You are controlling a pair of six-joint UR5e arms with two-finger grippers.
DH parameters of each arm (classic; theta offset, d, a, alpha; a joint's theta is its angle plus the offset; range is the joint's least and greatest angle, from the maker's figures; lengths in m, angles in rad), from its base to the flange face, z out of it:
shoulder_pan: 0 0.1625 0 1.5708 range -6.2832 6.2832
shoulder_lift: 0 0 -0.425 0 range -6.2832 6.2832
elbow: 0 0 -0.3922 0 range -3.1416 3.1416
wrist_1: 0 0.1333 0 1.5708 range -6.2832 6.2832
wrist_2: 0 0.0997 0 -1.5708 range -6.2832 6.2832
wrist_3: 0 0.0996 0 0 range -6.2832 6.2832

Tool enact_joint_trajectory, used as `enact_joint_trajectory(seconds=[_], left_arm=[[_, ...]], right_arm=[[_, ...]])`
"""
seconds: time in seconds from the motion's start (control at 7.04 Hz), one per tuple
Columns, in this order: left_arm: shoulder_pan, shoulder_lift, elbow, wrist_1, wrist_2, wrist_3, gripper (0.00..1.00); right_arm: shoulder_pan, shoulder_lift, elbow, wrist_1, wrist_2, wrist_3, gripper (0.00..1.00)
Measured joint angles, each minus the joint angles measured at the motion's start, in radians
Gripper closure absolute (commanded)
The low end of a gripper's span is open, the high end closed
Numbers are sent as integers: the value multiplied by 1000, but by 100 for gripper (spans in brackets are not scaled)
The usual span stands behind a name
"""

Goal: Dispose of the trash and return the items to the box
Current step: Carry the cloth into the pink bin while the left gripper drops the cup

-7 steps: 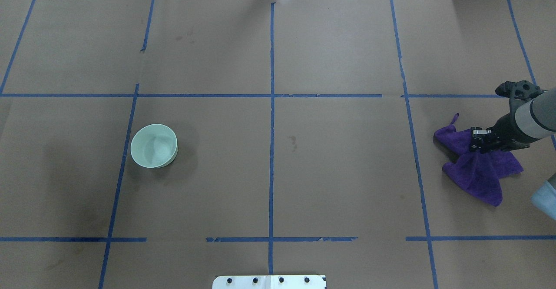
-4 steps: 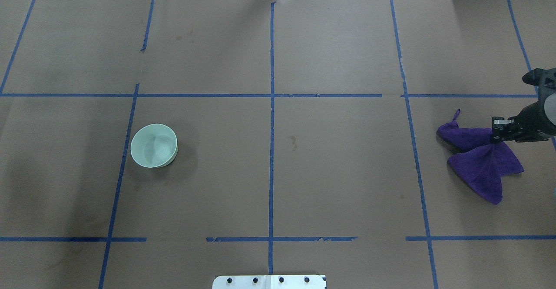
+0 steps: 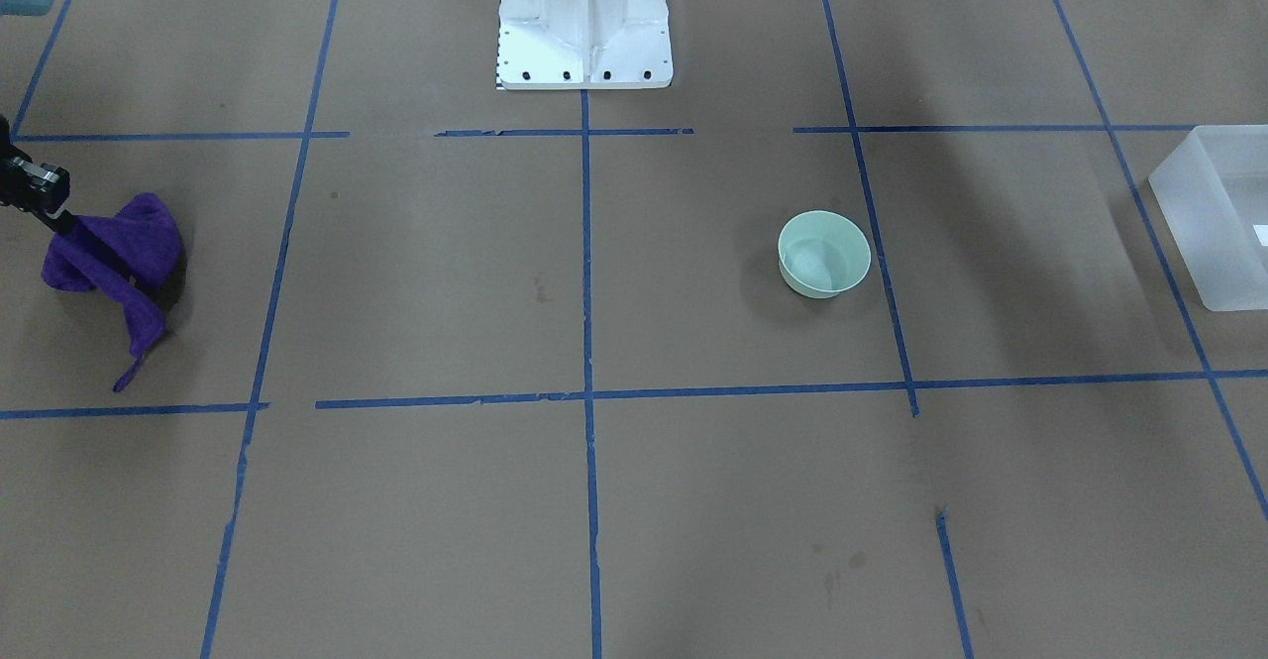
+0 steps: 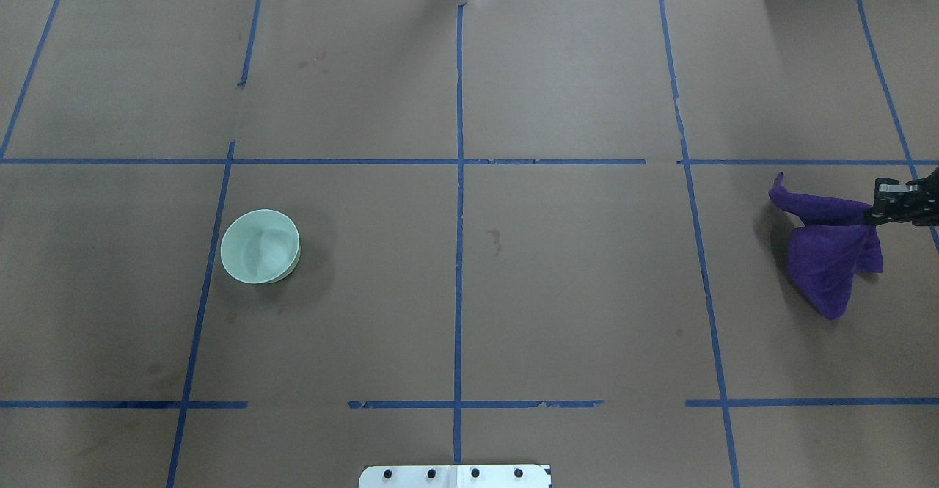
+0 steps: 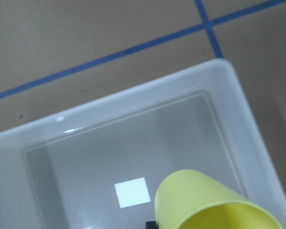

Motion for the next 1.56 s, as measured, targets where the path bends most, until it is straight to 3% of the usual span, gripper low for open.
enact_joint_trajectory(seconds=[0.57, 0.85, 0.99, 1.28, 1.56], left_arm=[[4, -76, 121, -3, 0, -4, 100], [6, -93, 167, -17, -15, -4, 93], [6, -94, 189, -36, -34, -4, 82], [7, -95, 212, -56, -102, -4, 38], [8, -96, 215, -74, -122, -3, 28]], right_arm=[[277, -23, 55, 2, 189, -64, 100], [372, -39, 58, 2, 242, -116, 100], [414, -57, 59, 1, 257, -157, 100], [484, -99, 57, 1, 278, -243, 100], [532, -139, 50, -3, 285, -333, 100]])
